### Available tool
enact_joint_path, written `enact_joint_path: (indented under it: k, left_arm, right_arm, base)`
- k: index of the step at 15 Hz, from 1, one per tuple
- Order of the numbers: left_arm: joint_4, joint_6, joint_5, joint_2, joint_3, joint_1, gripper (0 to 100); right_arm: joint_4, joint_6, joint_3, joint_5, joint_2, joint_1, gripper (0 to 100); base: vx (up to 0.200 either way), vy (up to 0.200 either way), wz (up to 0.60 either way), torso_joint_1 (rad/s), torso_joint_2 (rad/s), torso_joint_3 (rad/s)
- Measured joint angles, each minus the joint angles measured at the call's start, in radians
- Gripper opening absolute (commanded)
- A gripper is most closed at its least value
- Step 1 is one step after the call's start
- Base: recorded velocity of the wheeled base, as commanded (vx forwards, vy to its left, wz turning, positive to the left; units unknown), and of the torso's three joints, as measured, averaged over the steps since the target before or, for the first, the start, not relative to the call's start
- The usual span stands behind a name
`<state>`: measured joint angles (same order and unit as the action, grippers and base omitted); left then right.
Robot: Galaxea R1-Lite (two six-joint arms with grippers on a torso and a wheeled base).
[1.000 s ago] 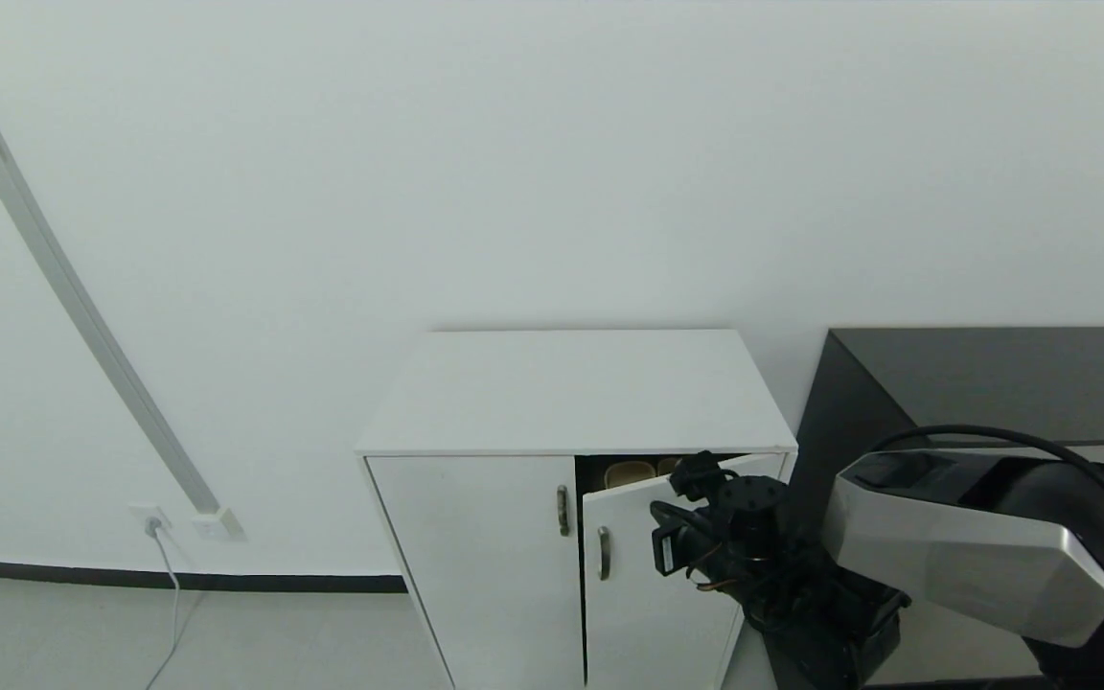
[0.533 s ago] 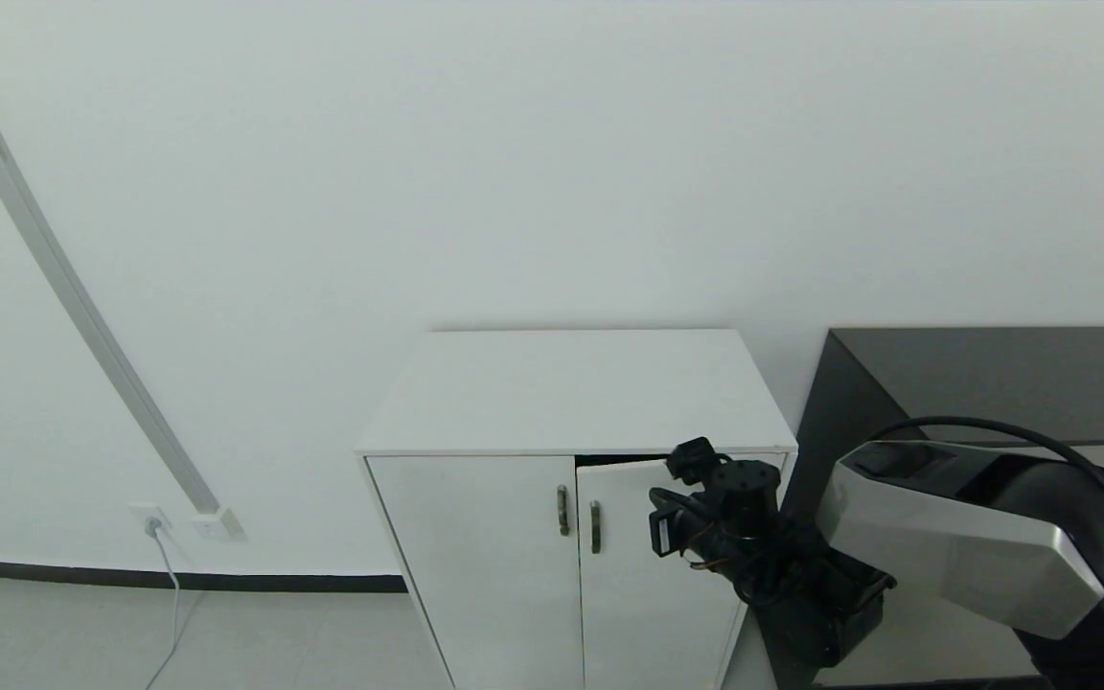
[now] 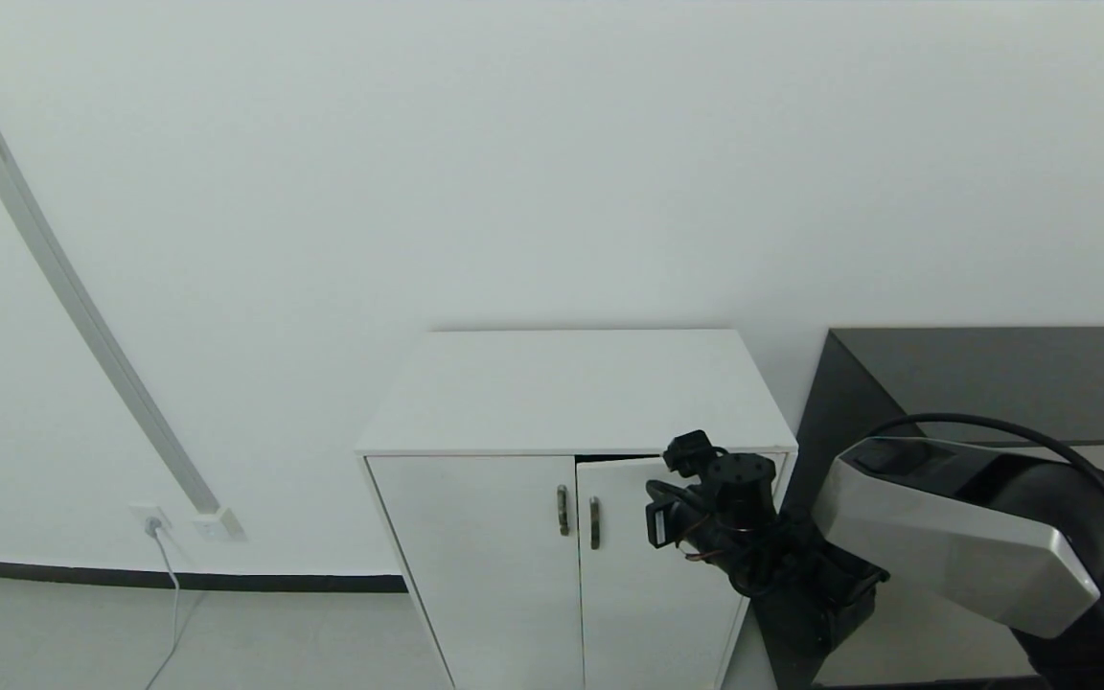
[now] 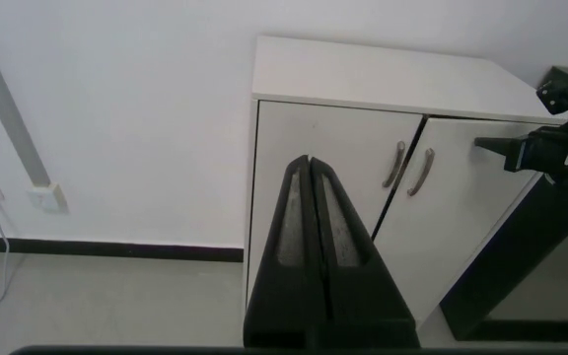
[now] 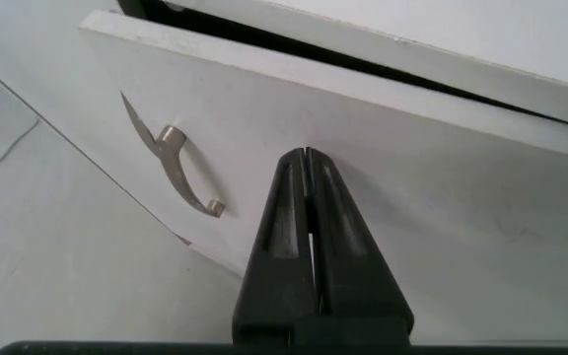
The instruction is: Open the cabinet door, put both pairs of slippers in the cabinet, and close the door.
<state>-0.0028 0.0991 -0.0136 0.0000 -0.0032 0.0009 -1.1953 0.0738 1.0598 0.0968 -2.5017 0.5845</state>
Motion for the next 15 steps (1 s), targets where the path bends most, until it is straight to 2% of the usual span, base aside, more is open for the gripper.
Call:
enact_joint_path:
  k: [15]
  left_arm:
    - [0.0,0.0,-0.001,0.0,0.0,0.0,0]
  right_arm:
    - [0.012,0.0,0.051,0.0,-0.031,-0.026,0]
  base:
    - [0.0,0.0,0.0,0.0,0.0,0.0]
